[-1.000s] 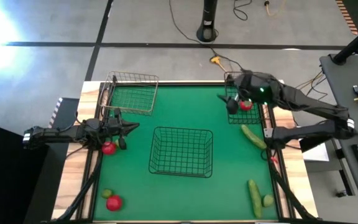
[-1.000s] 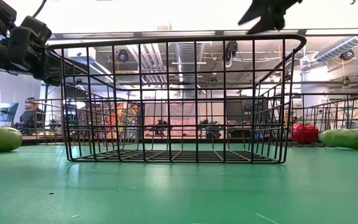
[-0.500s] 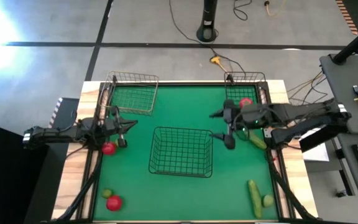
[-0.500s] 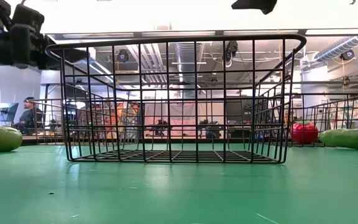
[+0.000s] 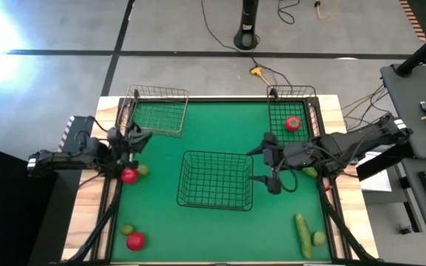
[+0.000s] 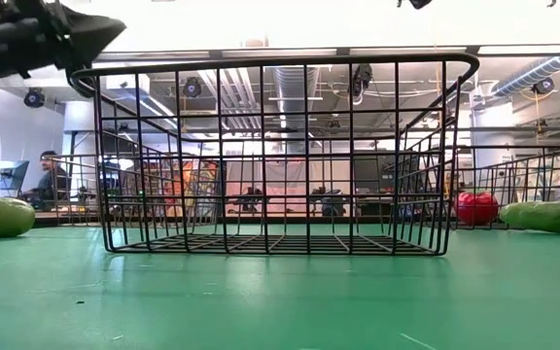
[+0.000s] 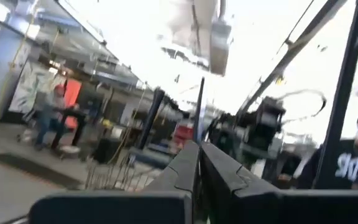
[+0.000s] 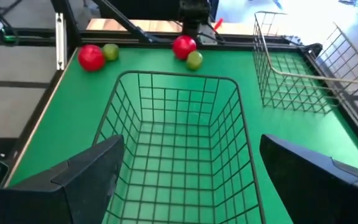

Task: Sort produce into baskets
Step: Put the top tomato into the top black wire basket

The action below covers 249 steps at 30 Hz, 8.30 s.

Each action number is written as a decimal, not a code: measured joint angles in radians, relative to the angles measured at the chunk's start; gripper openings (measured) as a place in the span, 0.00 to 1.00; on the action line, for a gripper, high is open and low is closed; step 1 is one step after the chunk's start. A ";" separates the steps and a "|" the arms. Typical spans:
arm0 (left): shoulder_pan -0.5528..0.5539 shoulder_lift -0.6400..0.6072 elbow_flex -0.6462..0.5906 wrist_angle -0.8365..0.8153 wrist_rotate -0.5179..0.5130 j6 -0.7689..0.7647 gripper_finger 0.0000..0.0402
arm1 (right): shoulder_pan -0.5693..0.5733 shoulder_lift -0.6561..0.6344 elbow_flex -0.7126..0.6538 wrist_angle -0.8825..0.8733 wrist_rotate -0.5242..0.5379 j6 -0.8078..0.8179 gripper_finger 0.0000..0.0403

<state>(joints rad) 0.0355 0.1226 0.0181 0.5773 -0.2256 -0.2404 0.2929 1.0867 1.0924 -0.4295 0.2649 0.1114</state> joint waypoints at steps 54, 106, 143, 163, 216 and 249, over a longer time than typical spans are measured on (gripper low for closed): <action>-0.065 0.991 1.079 -1.932 0.264 -0.524 0.00 | 0.338 0.028 0.000 -0.098 0.192 0.159 0.91; -0.072 1.493 0.805 -1.992 0.428 -0.336 0.90 | 0.338 0.028 -0.001 -0.209 0.207 0.295 0.91; -0.706 1.458 1.092 -1.903 0.379 -1.191 0.90 | 0.344 0.028 -0.001 -0.220 0.207 0.316 0.91; -0.740 1.469 0.835 -1.516 0.375 -1.518 0.86 | 0.344 0.028 -0.001 -0.220 0.207 0.280 0.91; -0.739 1.468 0.970 -1.553 -0.061 -1.415 0.84 | 0.344 0.027 -0.001 -0.217 0.207 0.290 0.91; -0.685 1.513 0.902 -1.487 -0.244 -1.426 0.85 | 0.344 0.027 -0.001 -0.217 0.207 0.282 0.91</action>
<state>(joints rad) -0.6490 1.6353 0.9205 -0.9095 -0.4701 -1.6668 0.6369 1.1141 1.0916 -0.6464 0.4721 0.3931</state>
